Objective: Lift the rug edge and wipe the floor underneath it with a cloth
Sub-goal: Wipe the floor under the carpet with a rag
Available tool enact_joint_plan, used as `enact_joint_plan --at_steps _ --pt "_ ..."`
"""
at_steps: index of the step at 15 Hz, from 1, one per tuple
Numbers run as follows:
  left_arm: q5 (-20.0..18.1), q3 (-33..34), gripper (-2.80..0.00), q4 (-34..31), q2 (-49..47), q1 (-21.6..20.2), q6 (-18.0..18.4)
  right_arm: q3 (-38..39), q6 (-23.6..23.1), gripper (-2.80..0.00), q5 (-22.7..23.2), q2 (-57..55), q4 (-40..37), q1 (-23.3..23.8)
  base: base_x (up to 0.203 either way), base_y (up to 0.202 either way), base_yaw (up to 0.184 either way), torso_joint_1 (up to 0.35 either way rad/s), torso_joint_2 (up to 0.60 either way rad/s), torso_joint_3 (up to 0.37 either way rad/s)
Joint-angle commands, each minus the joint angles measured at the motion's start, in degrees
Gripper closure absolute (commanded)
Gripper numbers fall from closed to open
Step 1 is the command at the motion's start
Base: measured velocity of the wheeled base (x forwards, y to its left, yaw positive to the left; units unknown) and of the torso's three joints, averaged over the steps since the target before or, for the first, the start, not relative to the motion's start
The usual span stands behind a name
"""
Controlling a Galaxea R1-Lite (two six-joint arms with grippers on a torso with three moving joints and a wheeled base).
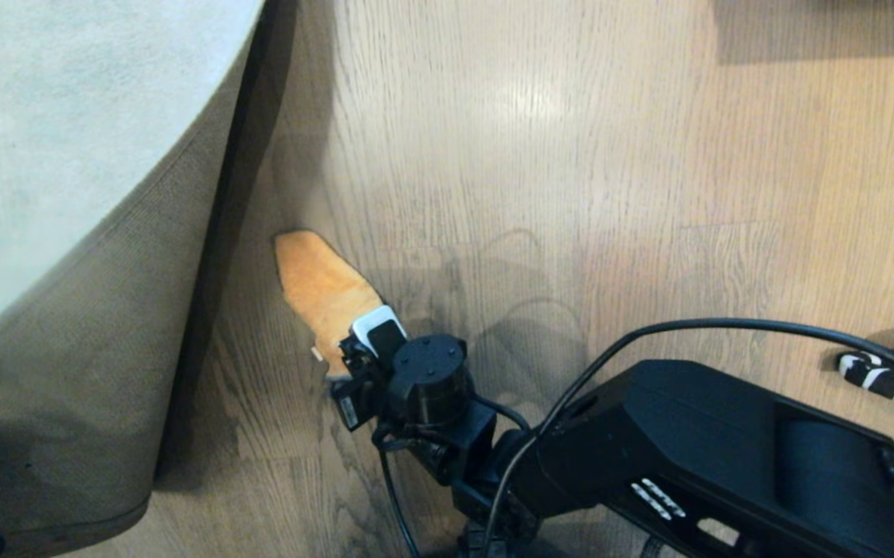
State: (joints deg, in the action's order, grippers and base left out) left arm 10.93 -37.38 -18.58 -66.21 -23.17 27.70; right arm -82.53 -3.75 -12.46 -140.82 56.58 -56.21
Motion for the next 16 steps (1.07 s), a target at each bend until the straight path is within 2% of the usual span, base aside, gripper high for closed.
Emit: enact_joint_plan --at_steps 1,9,12,16 --pt "0.14 0.11 0.00 -0.14 -0.15 -0.03 0.16 -4.75 -0.03 0.00 -0.02 -2.52 -0.24 1.26 0.000 0.000 0.000 0.000 0.00 0.000" --pt "0.14 0.11 0.00 -0.14 -0.33 -0.03 0.16 -23.57 -0.06 0.00 0.15 -4.48 -10.93 8.24 0.000 0.000 0.000 0.000 0.00 0.000" --pt "0.14 0.11 0.00 -0.14 -0.24 -0.03 0.16 -28.20 -0.08 0.00 0.15 -4.15 -13.88 10.76 0.000 0.000 0.000 0.000 0.00 0.000" --pt "0.83 0.11 0.00 -0.14 -0.24 -0.03 0.25 -28.92 -0.03 0.00 0.24 -2.88 -15.00 13.05 0.000 0.000 0.000 0.000 0.00 0.000"
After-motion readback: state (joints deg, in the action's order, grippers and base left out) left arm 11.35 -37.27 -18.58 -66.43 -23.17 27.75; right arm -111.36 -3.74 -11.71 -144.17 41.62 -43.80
